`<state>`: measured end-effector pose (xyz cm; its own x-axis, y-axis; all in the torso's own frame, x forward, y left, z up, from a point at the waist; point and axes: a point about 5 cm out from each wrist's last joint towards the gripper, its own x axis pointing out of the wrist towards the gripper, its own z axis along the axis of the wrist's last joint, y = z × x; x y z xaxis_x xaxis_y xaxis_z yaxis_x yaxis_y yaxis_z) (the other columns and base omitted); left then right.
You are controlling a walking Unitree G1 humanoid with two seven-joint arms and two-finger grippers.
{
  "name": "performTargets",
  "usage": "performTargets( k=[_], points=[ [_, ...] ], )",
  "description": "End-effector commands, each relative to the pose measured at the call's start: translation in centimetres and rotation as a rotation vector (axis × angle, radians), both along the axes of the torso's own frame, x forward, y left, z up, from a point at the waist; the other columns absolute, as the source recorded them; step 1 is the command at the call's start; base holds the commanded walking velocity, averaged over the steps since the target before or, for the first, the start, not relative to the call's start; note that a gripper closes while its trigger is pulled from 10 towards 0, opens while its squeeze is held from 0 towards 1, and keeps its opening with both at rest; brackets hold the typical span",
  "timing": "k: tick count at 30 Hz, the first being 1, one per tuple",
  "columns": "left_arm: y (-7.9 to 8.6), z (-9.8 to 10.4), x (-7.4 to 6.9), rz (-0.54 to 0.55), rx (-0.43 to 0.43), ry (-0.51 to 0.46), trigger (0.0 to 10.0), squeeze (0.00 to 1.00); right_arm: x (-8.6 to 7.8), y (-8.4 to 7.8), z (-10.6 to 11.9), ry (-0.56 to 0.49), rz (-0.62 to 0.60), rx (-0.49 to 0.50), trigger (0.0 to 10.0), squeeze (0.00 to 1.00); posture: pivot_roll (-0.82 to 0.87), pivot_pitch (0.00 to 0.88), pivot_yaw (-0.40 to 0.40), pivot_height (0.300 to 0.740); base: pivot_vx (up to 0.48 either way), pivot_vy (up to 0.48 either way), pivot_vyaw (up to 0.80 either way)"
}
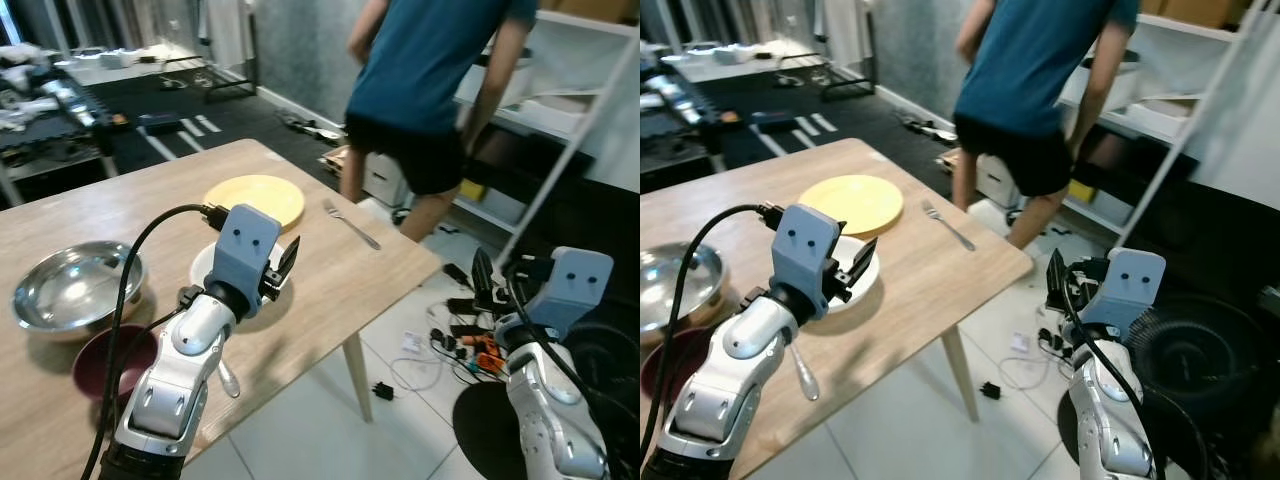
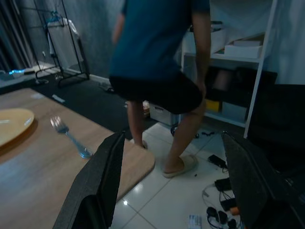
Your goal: Setting the table
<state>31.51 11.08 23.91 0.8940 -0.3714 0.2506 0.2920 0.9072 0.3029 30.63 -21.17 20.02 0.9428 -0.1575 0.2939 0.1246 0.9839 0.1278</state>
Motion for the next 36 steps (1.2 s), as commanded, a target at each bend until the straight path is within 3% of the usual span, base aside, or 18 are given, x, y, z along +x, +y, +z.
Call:
performTargets(
  k=[1,36],
  points=[
    [-0.11,-0.46,-0.06,-0.008,0.001,0.015,10.0,0.00,-0.12,-0.15,-0.59,0.019,-0.005,-0.003,10.0,0.00,0.06,0.053,0.056,0.740,0.000,0.000,-0.80],
    [-0.09,-0.79,0.18,-0.014,-0.002,0.020,10.0,0.00,0.01,-0.10,-0.87,0.029,-0.005,-0.007,10.0,0.00,0.05,0.048,0.059,0.740,0.000,0.000,-0.80]
  ],
)
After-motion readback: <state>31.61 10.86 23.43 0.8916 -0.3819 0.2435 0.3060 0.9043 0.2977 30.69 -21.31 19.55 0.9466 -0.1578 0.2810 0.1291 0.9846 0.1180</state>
